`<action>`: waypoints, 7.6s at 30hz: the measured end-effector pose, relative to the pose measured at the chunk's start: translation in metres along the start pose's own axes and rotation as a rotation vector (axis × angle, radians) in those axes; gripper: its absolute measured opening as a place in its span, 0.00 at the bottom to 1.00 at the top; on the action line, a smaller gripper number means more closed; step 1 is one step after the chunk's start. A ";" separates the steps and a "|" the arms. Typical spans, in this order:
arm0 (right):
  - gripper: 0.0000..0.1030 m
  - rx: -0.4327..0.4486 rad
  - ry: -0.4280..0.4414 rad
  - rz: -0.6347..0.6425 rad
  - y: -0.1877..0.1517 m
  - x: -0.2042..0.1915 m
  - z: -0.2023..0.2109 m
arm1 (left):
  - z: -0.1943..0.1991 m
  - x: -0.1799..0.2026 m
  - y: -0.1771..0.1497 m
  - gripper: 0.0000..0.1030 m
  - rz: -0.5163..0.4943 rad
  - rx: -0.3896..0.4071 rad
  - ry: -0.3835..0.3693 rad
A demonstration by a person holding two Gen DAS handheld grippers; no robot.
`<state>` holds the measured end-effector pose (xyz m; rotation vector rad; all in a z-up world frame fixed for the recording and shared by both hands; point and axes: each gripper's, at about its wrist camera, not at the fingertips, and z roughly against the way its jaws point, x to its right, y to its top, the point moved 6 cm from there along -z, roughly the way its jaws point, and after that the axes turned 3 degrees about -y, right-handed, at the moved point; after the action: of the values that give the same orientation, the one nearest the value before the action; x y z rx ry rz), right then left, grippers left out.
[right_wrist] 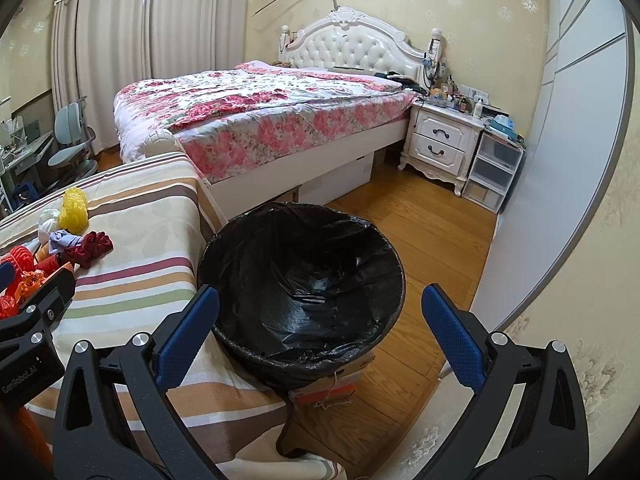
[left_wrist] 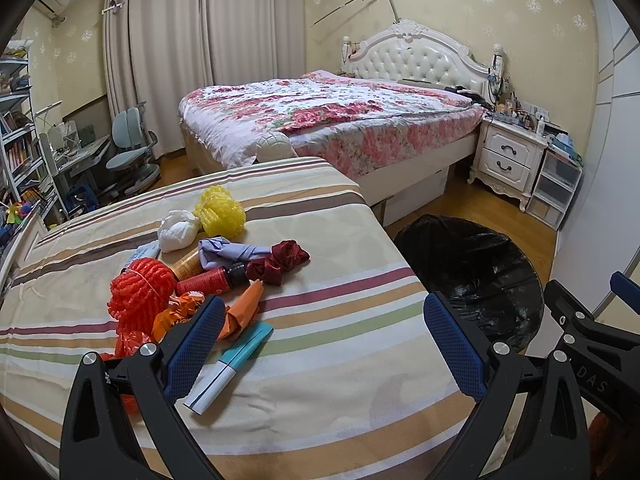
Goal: Collect trash
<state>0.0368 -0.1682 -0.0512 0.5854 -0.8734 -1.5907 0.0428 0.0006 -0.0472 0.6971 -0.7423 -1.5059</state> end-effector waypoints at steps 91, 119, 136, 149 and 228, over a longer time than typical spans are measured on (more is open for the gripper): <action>0.77 -0.070 0.220 0.186 -0.007 -0.138 0.031 | 0.022 -0.174 -0.071 0.71 0.193 -0.152 0.073; 0.77 -0.044 0.349 0.264 0.005 -0.205 0.046 | 0.054 -0.232 -0.054 0.46 0.275 -0.070 0.139; 0.78 -0.102 0.508 0.424 -0.008 -0.326 0.057 | 0.050 -0.297 -0.055 0.46 0.356 -0.069 0.205; 0.63 -0.155 0.504 0.462 -0.017 -0.349 0.040 | 0.039 -0.307 -0.059 0.46 0.369 -0.094 0.179; 0.34 -0.058 0.247 0.045 0.033 -0.066 -0.031 | 0.011 -0.053 0.014 0.46 0.052 -0.008 -0.157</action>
<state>0.0939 -0.1122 -0.0492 0.6995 -0.6495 -1.4620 0.0464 0.0534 -0.0295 0.5539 -0.8660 -1.5277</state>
